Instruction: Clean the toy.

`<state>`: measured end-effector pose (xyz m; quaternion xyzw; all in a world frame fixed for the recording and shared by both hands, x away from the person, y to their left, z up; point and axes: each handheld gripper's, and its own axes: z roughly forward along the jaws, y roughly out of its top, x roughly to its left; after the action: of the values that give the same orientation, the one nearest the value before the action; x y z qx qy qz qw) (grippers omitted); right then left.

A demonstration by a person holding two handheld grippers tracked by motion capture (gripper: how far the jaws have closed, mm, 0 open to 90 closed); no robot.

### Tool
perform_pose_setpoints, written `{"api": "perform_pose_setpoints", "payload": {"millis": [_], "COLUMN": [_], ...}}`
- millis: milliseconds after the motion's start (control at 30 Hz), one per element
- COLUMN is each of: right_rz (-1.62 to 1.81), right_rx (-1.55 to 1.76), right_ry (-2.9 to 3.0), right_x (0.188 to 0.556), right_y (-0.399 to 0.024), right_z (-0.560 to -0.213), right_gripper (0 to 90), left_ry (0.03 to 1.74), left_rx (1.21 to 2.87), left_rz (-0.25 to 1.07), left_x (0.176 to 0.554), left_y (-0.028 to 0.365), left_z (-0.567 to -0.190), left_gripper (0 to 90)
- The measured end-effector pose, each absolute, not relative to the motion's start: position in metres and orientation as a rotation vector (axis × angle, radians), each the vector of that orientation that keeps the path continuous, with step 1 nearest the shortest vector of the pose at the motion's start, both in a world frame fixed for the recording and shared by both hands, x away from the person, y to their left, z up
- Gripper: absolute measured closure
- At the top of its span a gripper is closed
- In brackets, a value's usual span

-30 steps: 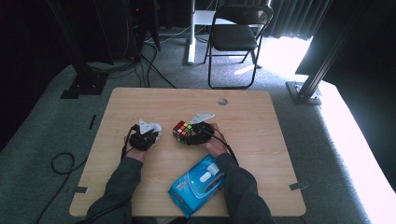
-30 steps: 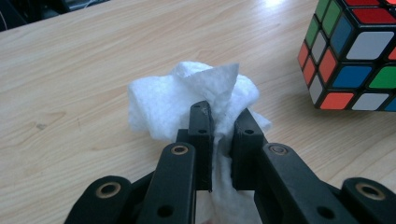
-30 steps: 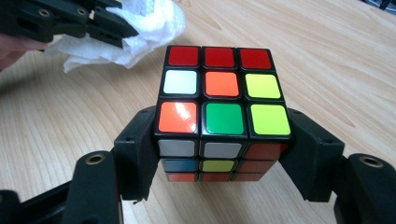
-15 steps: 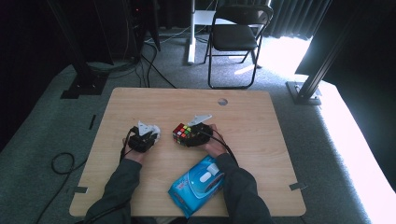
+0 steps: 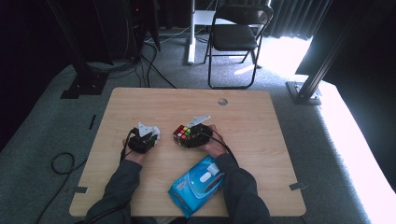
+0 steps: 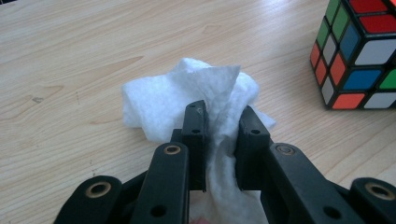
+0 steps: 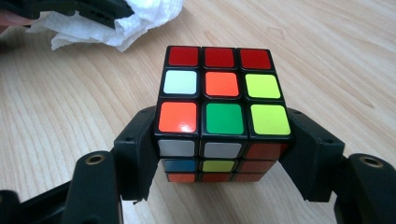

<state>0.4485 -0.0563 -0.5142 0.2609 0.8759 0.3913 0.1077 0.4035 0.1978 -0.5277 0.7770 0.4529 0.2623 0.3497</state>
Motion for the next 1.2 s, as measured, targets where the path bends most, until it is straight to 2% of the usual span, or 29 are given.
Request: {"api": "perform_pose_setpoints", "payload": {"millis": [433,567,633,900,1200], "right_rz": [1.134,1.154,1.171,1.263,1.369], "right_rx": [0.723,0.717,0.705,0.712,0.747], "right_ry": [2.605,2.603,2.594,2.5,2.379], "right_x": [0.448,0.448,0.447,0.446,0.443], "right_y": [-0.055,-0.056,-0.056,-0.064,-0.073], "right_z": [-0.515,-0.514,-0.513,-0.507,-0.497], "right_gripper": [33.1,29.8,25.0,24.9,29.2], "left_ry": [1.171,1.171,1.173,1.175,1.178], "left_rx": [2.005,2.002,2.001,1.991,1.978], "left_rz": [0.662,0.661,0.661,0.667,0.684], "left_x": [0.403,0.403,0.403,0.403,0.402], "left_y": [0.197,0.197,0.197,0.197,0.203], "left_z": [-0.526,-0.526,-0.525,-0.524,-0.519], "left_gripper": [72.4,69.7,69.4,66.6,60.8]}}
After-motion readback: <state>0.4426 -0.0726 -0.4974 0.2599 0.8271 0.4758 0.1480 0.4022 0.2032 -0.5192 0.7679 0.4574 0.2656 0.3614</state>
